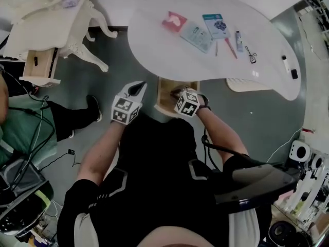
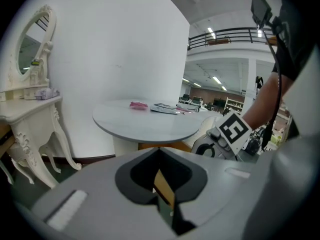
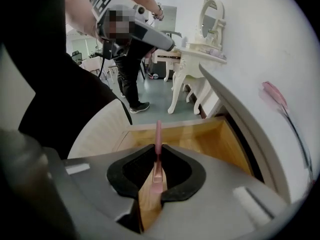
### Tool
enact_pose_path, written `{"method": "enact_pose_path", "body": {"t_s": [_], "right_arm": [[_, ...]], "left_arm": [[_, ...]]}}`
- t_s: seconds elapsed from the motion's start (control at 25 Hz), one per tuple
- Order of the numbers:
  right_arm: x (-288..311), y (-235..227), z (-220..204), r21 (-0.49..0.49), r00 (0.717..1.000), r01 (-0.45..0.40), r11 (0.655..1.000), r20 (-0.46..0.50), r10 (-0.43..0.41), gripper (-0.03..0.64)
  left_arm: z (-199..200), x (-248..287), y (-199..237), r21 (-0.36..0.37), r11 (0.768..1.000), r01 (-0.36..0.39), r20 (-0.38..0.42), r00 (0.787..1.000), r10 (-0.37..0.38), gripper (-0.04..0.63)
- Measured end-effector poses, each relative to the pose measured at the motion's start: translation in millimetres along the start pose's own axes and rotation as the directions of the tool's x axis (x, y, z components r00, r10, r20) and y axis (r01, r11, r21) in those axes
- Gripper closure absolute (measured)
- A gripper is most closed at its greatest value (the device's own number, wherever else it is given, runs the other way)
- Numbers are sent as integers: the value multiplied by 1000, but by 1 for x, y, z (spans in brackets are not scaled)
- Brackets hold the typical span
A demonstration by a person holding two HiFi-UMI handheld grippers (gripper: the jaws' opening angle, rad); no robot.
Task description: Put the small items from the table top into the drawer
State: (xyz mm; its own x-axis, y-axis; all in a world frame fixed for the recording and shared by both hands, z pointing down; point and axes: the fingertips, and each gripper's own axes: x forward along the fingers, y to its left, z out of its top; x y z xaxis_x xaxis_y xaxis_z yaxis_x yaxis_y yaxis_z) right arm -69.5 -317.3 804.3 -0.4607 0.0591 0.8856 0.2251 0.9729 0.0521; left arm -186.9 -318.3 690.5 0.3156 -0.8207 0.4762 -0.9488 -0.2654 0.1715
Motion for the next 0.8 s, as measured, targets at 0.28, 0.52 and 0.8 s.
{"method": "enact_pose_path", "body": {"t_s": [0.28, 0.52, 0.8], "right_arm": [[35, -1, -25, -18, 991, -21, 1000, -130, 19, 568], [57, -4, -40, -26, 977, -39, 999, -212, 32, 568], [79, -11, -59, -15, 958, -47, 999, -284, 41, 568]], "left_arm": [[-15, 8, -1, -1, 1000, 18, -18, 1000, -18, 595], [-23, 6, 1, -13, 1000, 22, -26, 999, -22, 595], [-31, 10, 2, -16, 999, 36, -31, 999, -37, 595]]}}
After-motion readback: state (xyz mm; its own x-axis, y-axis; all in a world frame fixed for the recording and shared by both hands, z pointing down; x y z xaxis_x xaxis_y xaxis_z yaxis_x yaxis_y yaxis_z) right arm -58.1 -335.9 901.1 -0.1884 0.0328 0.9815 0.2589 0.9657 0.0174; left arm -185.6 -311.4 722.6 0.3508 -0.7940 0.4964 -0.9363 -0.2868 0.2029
